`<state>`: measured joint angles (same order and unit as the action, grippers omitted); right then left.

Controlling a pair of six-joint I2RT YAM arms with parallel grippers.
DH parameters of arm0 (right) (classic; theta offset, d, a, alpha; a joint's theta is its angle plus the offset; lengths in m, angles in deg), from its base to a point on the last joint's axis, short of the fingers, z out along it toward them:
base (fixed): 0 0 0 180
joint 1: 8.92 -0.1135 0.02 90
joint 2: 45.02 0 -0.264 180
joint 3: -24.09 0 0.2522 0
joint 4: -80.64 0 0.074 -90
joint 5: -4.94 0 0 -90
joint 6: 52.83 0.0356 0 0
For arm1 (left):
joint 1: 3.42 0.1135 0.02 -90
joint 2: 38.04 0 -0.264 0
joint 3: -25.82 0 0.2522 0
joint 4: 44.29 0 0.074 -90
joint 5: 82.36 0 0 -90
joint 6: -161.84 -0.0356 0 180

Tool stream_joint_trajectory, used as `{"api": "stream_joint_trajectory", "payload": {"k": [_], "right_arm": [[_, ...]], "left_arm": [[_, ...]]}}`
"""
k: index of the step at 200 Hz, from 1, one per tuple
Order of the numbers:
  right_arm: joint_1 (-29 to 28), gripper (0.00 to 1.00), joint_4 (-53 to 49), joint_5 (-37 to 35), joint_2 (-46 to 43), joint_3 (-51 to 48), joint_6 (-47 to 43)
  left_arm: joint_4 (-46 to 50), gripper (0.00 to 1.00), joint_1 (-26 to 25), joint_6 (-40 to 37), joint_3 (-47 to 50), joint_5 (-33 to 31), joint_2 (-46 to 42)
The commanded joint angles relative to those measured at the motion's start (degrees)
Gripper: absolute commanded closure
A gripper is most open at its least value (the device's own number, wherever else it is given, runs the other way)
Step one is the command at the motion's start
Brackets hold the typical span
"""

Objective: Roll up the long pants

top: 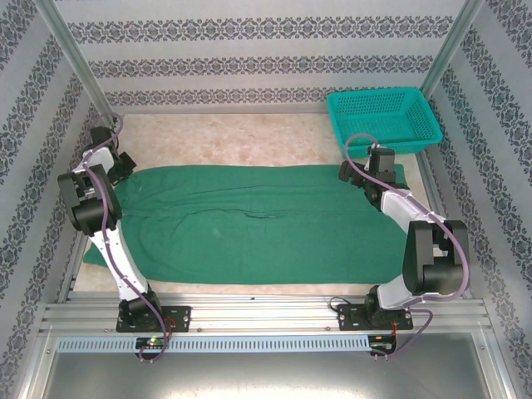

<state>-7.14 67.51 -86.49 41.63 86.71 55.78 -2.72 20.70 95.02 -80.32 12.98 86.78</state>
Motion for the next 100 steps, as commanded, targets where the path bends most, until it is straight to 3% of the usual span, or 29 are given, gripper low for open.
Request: {"api": "stream_joint_trajectory", "payload": {"k": [1,26,61,100], "right_arm": [[2.92,0.02,-3.72,-5.32,1.41,3.0,5.91],[8.93,0.02,-7.89,-3.02,3.64,5.75,12.48],[17.52,0.02,-10.17,6.23,12.31,10.5,18.47],[20.24,0.12,-13.57,9.01,20.54,16.78,18.25]], "left_arm": [[3.44,1.0,0.48,-0.04,3.03,-3.67,-2.83],[2.29,1.0,0.48,-0.33,5.65,-3.31,-5.97],[1.44,1.0,0.49,-0.26,6.65,-0.93,-7.21],[0.83,1.0,0.35,-0.81,7.78,0.19,-7.56]]}}
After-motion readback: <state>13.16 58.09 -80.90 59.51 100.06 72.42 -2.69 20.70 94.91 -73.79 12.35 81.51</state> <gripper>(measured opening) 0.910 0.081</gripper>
